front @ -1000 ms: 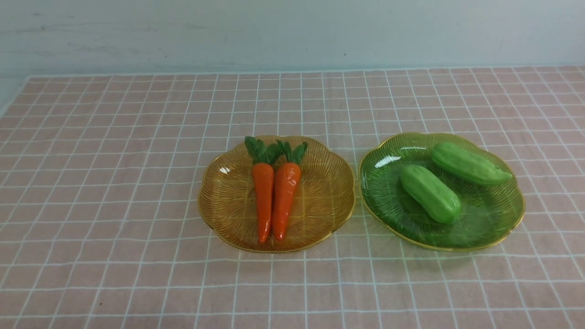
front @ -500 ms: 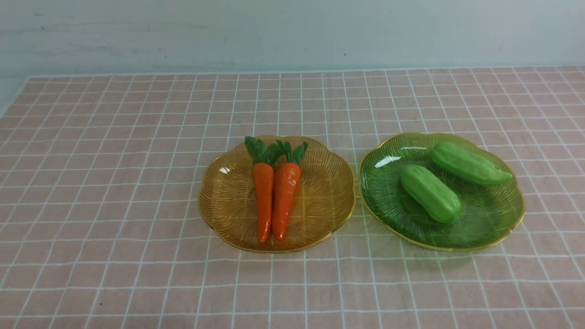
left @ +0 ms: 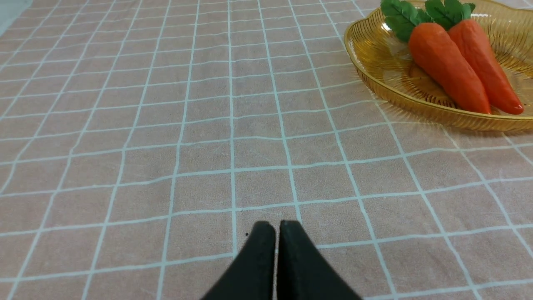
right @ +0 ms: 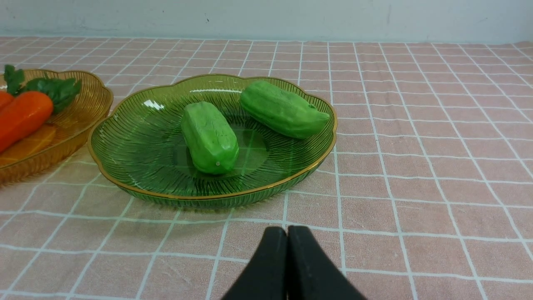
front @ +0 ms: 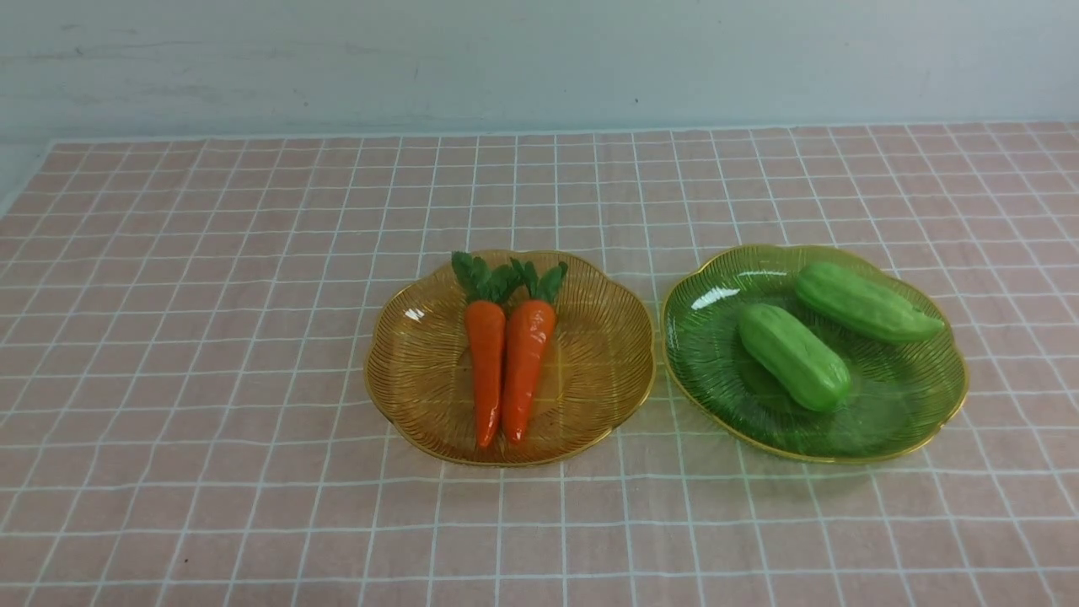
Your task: Put different types of vegetables on the plate.
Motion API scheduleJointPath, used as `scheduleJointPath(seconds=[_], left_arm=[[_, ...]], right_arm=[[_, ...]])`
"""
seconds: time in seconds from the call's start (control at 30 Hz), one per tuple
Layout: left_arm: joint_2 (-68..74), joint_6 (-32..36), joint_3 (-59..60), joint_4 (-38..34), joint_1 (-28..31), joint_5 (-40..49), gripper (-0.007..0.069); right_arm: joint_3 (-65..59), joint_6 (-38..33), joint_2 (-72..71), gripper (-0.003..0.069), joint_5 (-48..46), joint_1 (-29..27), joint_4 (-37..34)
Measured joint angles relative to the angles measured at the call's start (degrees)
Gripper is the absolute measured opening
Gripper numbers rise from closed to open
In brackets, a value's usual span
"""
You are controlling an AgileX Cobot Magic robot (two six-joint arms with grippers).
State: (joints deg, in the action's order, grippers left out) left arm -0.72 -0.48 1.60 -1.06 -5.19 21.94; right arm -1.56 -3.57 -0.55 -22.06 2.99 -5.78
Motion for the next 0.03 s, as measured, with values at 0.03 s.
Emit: scheduleJointPath(seconds=[0.03], left_arm=[[0.0, 0.0, 0.0, 0.0, 0.0, 0.0, -0.0003]], right_arm=[[0.0, 0.0, 0.0, -0.0015, 0.0, 0.0, 0.0]])
